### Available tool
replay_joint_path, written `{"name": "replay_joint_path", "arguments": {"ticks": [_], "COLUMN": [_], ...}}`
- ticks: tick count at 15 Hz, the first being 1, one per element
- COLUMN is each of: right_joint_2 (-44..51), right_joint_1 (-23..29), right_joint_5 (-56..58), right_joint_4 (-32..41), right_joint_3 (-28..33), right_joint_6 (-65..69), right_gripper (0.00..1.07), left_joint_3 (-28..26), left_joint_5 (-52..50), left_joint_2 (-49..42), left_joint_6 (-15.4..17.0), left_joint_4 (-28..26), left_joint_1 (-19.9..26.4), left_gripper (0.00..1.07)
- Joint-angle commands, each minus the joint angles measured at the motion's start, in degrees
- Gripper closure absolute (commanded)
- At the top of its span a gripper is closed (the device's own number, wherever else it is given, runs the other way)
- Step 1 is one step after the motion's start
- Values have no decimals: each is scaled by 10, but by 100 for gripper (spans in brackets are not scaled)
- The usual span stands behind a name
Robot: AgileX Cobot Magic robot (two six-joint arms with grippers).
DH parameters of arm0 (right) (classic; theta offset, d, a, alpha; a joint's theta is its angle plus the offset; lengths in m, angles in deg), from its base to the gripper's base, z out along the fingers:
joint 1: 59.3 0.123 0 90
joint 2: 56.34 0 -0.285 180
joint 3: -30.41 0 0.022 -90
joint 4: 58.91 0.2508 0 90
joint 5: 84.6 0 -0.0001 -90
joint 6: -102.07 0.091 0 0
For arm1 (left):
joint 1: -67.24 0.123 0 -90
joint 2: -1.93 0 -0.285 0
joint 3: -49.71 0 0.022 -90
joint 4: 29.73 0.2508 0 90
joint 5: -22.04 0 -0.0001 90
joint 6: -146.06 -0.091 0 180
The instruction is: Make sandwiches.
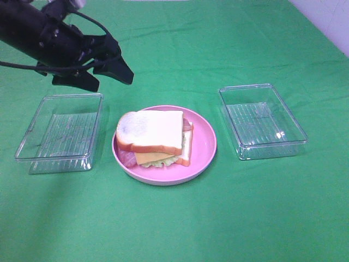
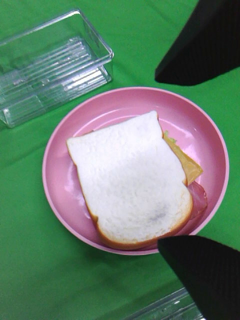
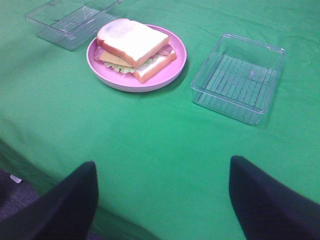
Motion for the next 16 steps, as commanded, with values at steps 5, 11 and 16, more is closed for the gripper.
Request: {"name": "replay_joint_path", "arguments": {"ticks": [5,11,16], "right_joint_2": [5,5,5], "right_joint_1": [-1,-1,-1], "right_joint_5": [-7,-7,-7], "right_joint_4": [-5,-5,-5], "right_joint_3": [2,2,2], "right_joint_6": [5,5,5], "right_gripper": [37,37,37], "left_joint_3": [-1,43,181], "left_joint_5": [136,273,275], "left_joint_2": [-214,-465,-671], "left_joint_6": [98,152,151], "left_joint_4": [214,329,329], "left_joint_1": [-2,-2,-2], "left_gripper": [28,28,28]}}
